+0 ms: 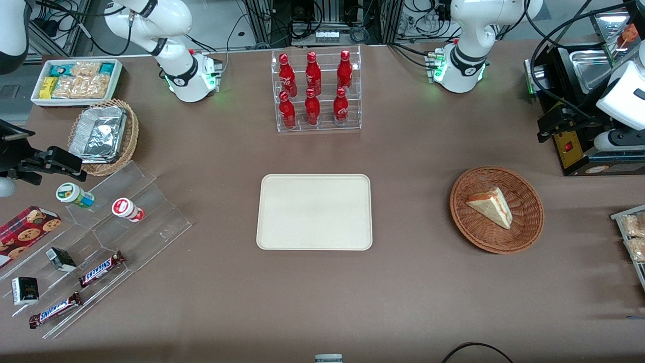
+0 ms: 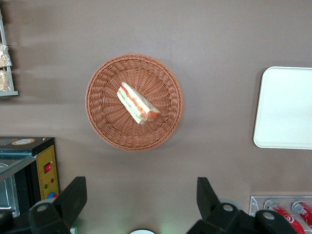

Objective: Place sandwich from basket to tray
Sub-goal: 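Move the left gripper down over the wrapped sandwich in the wicker basket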

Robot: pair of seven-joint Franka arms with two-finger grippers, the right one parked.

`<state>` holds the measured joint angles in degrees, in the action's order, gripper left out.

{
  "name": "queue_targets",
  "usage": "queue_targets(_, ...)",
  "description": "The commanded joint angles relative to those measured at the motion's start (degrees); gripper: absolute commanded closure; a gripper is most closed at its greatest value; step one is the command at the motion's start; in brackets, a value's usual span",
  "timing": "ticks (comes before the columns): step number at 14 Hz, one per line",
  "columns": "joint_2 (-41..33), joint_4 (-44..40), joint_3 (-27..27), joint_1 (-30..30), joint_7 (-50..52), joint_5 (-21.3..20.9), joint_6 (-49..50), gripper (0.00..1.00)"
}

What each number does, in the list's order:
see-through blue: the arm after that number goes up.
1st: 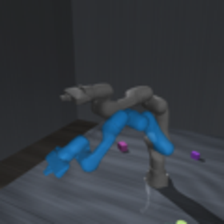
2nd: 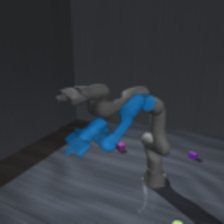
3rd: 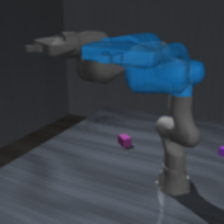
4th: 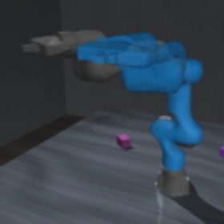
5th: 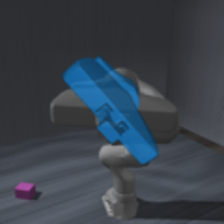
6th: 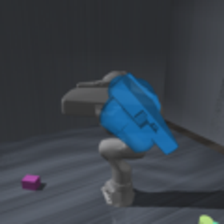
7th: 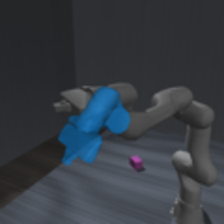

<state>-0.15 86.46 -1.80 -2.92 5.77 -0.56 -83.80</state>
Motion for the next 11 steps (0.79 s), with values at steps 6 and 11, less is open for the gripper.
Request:
queue_targets(6,0.5,0.9,0.1,-0.1,-0.3,-1.2,0.6,0.00)
queue_targets(11,5.2,3.2,0.6,0.7,2.7,-1.9,-0.7,0.00)
